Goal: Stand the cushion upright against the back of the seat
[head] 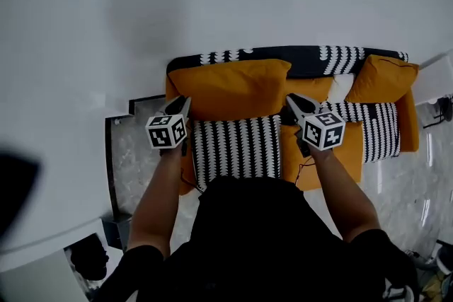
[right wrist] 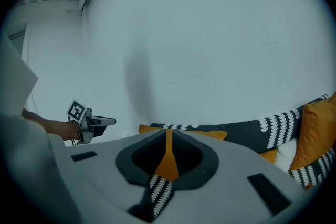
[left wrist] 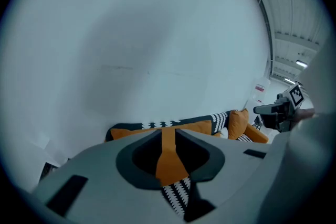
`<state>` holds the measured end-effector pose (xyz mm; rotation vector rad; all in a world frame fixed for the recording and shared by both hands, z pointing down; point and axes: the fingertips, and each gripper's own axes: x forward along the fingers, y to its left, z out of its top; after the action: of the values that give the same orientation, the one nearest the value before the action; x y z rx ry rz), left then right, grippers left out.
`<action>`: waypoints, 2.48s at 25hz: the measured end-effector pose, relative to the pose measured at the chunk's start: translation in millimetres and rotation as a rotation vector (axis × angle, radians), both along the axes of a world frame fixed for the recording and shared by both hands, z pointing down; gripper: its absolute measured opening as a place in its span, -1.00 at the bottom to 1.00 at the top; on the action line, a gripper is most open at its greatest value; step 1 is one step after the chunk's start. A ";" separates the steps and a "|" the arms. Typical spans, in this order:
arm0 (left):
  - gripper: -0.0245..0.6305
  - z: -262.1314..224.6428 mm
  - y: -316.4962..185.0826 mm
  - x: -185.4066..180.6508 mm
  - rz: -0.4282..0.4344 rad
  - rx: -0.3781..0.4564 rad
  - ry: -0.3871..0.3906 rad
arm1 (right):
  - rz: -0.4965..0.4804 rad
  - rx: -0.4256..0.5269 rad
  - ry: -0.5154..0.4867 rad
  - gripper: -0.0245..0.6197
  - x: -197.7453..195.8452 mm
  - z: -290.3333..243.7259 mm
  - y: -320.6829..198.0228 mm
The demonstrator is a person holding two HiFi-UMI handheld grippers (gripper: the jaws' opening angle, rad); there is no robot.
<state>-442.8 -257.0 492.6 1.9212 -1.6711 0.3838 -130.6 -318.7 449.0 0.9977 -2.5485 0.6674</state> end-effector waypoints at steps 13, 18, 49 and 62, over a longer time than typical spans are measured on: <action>-0.87 -47.4 83.1 112.0 0.054 0.044 0.075 | -0.138 0.059 -0.045 -0.80 22.1 -28.2 67.8; -0.87 -54.6 114.8 128.8 0.050 0.045 0.062 | -0.217 0.025 -0.045 -0.80 15.3 -17.8 79.3; -0.87 -76.3 376.4 261.1 0.051 0.132 0.107 | -0.213 0.032 -0.039 -0.80 123.0 -35.6 319.3; -0.87 -74.0 387.8 342.6 0.123 0.135 0.086 | -0.129 0.074 -0.046 -0.80 222.8 -51.3 337.3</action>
<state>-100.3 130.7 418.6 2.1155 -1.5638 0.2368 92.2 18.6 397.7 0.8405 -2.6684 0.5709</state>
